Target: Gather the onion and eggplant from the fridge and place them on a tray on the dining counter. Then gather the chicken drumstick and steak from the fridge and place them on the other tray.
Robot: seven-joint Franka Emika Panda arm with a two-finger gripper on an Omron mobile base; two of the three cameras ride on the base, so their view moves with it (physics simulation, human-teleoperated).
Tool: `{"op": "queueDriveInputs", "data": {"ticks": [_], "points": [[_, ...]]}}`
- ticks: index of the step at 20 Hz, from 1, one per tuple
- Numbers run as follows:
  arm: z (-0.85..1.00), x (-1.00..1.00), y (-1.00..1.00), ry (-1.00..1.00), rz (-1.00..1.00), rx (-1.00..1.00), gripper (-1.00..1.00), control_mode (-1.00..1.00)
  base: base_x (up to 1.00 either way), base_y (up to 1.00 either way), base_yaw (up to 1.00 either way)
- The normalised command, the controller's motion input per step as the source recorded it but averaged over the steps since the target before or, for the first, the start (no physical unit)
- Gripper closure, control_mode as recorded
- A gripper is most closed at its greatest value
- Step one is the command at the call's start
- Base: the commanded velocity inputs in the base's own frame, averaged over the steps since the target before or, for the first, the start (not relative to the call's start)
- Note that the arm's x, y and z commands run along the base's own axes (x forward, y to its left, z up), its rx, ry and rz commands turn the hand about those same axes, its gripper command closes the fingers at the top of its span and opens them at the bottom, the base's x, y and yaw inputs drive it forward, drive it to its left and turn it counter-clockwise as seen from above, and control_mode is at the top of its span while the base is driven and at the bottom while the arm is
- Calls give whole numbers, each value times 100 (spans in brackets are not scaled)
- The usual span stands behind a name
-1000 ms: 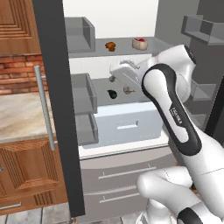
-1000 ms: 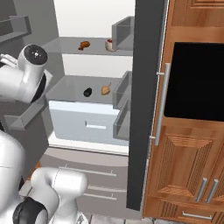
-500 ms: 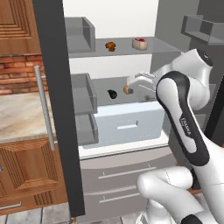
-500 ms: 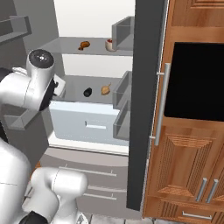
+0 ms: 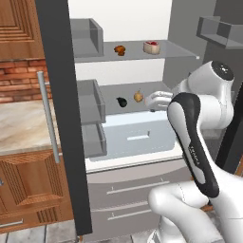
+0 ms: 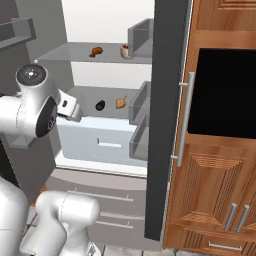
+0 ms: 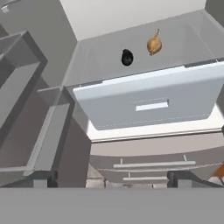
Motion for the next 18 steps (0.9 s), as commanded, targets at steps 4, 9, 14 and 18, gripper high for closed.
{"op": "queueDriveInputs", "data": {"ticks": [4, 9, 14, 18], "points": [[-9, -7, -13, 1, -2, -9, -100, -100, 0, 0, 0], [-3, 15, 5, 7, 0, -1, -100, -100, 0, 0, 0], [0, 11, 4, 2, 0, 0, -100, 100, 44, 17, 0], [0, 0, 0, 0, 0, 0, -100, 100, 22, 21, -7]]}}
